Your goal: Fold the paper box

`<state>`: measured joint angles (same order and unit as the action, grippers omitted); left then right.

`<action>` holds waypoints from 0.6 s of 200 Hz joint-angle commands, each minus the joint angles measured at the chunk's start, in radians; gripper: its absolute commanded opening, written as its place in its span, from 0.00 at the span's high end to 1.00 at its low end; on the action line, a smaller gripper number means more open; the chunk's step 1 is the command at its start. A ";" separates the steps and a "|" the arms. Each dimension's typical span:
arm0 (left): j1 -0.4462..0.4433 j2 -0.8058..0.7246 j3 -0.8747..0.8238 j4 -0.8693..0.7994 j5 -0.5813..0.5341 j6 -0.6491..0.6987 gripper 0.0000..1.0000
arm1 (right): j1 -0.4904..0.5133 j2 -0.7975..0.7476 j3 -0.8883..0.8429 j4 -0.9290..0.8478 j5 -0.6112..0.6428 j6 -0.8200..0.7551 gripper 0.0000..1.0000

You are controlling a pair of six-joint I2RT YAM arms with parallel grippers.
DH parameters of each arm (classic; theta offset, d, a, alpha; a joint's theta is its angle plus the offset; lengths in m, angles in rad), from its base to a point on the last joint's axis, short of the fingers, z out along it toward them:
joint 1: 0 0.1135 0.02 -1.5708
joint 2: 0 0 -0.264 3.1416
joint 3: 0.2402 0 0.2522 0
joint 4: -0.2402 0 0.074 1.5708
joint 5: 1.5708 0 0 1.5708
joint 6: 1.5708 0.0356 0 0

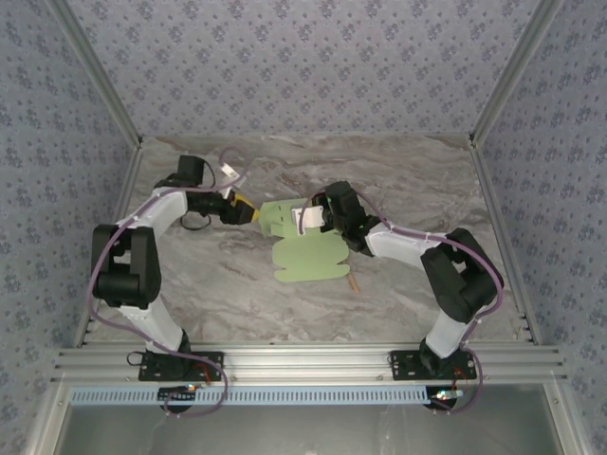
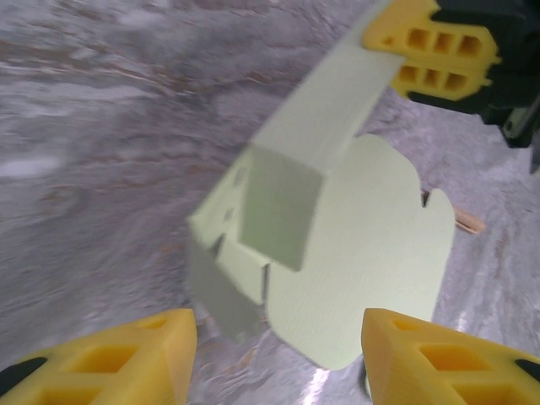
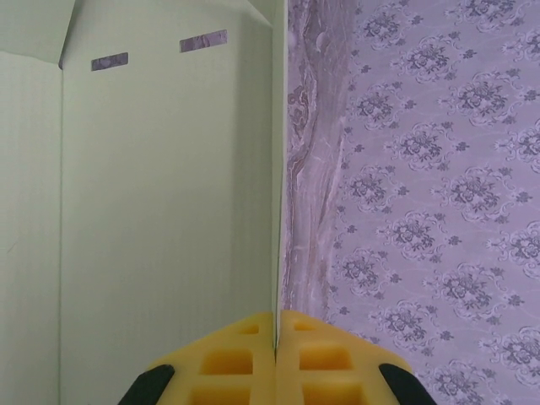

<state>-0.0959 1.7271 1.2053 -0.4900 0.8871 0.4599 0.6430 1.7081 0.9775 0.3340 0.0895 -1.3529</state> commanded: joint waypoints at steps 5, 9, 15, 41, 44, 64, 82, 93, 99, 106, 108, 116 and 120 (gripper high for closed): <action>0.016 0.016 0.023 -0.040 -0.067 0.060 0.46 | 0.003 -0.016 -0.010 0.018 -0.009 -0.032 1.00; 0.016 0.024 0.029 -0.049 -0.081 0.067 0.46 | 0.003 -0.017 -0.010 0.020 -0.010 -0.032 1.00; 0.016 0.035 0.038 -0.065 -0.099 0.079 0.46 | 0.003 -0.017 -0.012 0.025 -0.008 -0.035 1.00; 0.012 0.052 0.046 -0.086 -0.166 0.180 0.47 | 0.006 -0.016 -0.023 0.041 -0.002 -0.050 1.00; 0.010 0.052 0.045 -0.089 -0.170 0.196 0.48 | 0.006 -0.018 -0.024 0.042 -0.001 -0.051 1.00; 0.010 0.051 0.033 -0.065 -0.181 0.262 0.48 | 0.007 -0.018 -0.022 0.039 0.002 -0.053 1.00; 0.001 0.057 0.026 -0.063 -0.182 0.366 0.48 | 0.011 -0.019 -0.018 0.032 0.008 -0.058 1.00; -0.006 0.068 0.034 -0.071 -0.193 0.418 0.48 | 0.012 -0.020 -0.014 0.026 0.008 -0.058 1.00; -0.010 0.076 0.041 -0.070 -0.209 0.436 0.48 | 0.013 -0.022 -0.012 0.022 0.007 -0.058 1.00; -0.014 0.091 0.054 -0.072 -0.230 0.453 0.48 | 0.014 -0.023 -0.011 0.019 0.009 -0.058 1.00; -0.016 0.096 0.060 -0.075 -0.236 0.458 0.48 | 0.014 -0.024 -0.011 0.019 0.008 -0.059 1.00; -0.019 0.118 0.084 -0.101 -0.250 0.492 0.49 | 0.014 -0.026 -0.010 0.013 0.009 -0.059 1.00; -0.020 0.127 0.095 -0.108 -0.258 0.504 0.50 | 0.014 -0.027 -0.010 0.012 0.008 -0.061 1.00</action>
<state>-0.1017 1.7966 1.2335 -0.5484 0.6743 0.8131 0.6506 1.7081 0.9649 0.3599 0.0902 -1.3857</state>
